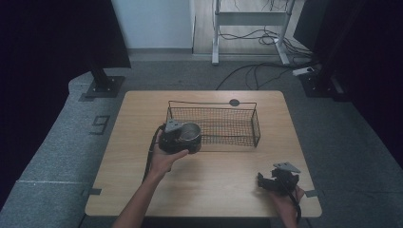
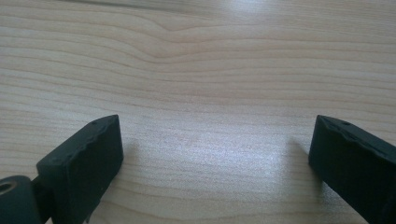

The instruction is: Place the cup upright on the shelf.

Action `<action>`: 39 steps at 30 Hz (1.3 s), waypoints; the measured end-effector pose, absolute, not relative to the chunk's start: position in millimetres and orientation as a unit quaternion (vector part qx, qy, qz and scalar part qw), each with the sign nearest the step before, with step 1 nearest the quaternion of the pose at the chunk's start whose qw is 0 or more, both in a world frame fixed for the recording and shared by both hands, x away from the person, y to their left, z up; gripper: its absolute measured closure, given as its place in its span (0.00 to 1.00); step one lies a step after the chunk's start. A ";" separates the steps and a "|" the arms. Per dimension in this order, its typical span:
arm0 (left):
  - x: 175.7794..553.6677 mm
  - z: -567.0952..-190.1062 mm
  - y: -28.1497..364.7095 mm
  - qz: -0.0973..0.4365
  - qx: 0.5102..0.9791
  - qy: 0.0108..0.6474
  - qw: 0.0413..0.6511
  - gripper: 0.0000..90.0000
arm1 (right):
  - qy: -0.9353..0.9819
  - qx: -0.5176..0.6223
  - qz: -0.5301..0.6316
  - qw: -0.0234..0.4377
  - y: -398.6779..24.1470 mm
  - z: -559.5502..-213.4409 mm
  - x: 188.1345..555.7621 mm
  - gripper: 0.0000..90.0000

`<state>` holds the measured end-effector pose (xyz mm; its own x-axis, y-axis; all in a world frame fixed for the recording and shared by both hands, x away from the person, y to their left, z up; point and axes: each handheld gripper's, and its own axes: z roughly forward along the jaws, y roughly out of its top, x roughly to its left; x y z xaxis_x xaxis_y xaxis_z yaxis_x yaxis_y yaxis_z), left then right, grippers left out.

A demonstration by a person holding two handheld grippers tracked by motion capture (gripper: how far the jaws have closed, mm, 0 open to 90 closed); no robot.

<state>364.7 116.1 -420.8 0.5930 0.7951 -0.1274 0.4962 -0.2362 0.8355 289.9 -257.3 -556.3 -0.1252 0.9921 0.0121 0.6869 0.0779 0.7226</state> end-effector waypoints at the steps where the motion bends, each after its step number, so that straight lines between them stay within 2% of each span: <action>1: 365.0 -420.3 115.7 0.165 0.770 0.420 0.452 0.20 | 0.688 0.610 0.298 0.256 -257.3 -556.3 289.9 0.03; 39: 394.8 -410.4 106.8 0.180 0.764 0.418 0.457 0.21 | 0.688 0.610 0.298 0.257 -257.7 -556.4 290.2 0.03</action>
